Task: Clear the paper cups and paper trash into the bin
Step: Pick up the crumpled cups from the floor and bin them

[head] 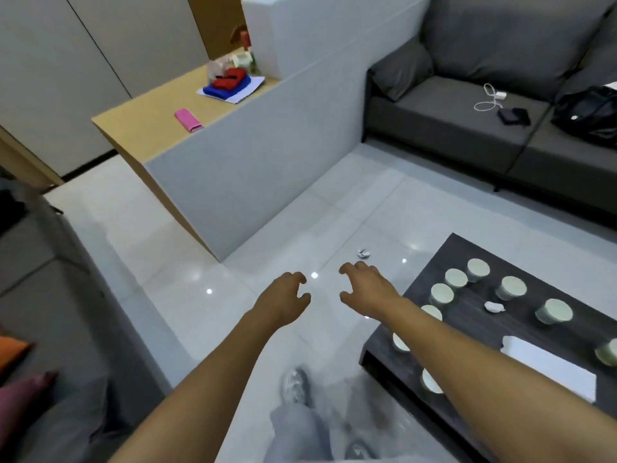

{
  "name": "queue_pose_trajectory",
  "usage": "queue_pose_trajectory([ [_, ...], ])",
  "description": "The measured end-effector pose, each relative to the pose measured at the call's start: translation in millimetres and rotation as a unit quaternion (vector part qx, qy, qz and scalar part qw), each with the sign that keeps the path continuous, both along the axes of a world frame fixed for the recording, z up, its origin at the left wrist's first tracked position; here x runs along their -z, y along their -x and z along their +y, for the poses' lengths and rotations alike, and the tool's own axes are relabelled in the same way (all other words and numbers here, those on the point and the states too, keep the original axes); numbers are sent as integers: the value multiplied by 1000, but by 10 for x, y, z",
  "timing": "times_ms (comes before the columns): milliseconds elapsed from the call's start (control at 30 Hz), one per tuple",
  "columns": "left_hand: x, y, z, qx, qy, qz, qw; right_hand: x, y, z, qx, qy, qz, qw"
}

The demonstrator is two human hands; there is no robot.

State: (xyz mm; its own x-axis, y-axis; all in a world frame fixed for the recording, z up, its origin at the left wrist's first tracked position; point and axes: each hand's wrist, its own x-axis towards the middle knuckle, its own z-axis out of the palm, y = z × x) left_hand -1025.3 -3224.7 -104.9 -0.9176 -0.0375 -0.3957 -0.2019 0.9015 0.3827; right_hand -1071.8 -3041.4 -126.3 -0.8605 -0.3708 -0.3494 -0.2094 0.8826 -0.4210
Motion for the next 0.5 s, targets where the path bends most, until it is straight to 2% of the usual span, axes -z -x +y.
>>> queue_pose_trajectory([
  [333, 237, 2742, -763, 131, 31, -25, 991, 352, 2088, -446, 165, 1, -46, 985],
  [500, 254, 3887, -599, 206, 29, -47, 977, 481, 2775, -439, 240, 9, -68, 968],
])
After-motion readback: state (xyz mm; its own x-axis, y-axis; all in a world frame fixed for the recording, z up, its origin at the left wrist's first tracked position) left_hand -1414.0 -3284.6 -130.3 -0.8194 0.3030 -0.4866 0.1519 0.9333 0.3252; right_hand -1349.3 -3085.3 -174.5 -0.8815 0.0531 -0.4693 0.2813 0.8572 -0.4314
